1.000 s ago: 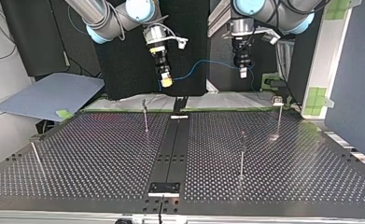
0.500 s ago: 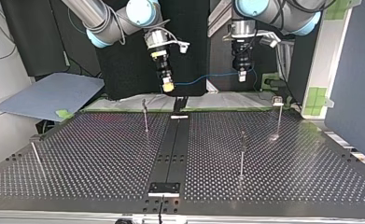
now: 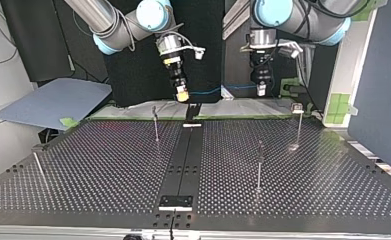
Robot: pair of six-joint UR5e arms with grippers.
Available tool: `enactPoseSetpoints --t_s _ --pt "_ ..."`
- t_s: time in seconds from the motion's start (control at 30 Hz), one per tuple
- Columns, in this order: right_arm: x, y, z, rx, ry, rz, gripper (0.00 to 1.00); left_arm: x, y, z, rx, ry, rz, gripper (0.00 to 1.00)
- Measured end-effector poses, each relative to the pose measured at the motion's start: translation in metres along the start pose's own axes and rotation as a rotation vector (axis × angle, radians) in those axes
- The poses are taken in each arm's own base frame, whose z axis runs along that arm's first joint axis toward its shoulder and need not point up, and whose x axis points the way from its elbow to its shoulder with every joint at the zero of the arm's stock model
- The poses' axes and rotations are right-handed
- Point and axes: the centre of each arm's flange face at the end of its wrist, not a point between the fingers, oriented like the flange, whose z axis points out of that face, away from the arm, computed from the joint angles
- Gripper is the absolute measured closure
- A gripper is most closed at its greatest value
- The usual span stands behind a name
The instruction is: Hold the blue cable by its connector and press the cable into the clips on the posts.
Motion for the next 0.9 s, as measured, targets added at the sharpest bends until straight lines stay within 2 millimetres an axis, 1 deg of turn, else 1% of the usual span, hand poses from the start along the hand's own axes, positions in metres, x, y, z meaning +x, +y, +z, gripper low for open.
enactPoseSetpoints --t_s 0.07,0.23,0.33,0.43,0.47,0.6,0.73,0.9 --pt "0.000 -0.001 0.000 0.001 0.000 0.000 1.00 -0.012 0.001 0.006 -0.018 -0.016 -0.012 1.00" --pt "0.002 -0.004 0.000 0.007 0.002 0.000 1.00 -0.030 0.005 0.024 -0.038 -0.021 -0.021 1.00" --pt "0.002 -0.005 -0.001 0.009 -0.001 0.000 1.00 -0.045 0.001 0.027 -0.036 -0.035 -0.008 1.00" --pt "0.003 -0.006 0.000 0.010 0.001 0.000 1.00 -0.056 -0.007 0.021 -0.024 -0.043 0.013 1.00" --pt "0.004 -0.007 0.001 0.011 0.002 0.000 1.00 -0.058 -0.010 0.019 -0.019 -0.040 0.018 1.00" --pt "0.005 -0.008 0.002 0.013 0.006 0.002 1.00 -0.055 -0.019 0.011 0.001 -0.010 0.038 1.00" --pt "0.006 -0.008 0.002 0.013 0.008 0.005 1.00 -0.059 -0.028 -0.003 0.020 0.003 0.065 1.00" --pt "0.008 -0.009 0.004 0.014 0.012 0.009 1.00 -0.058 -0.031 -0.013 0.024 0.034 0.088 1.00"
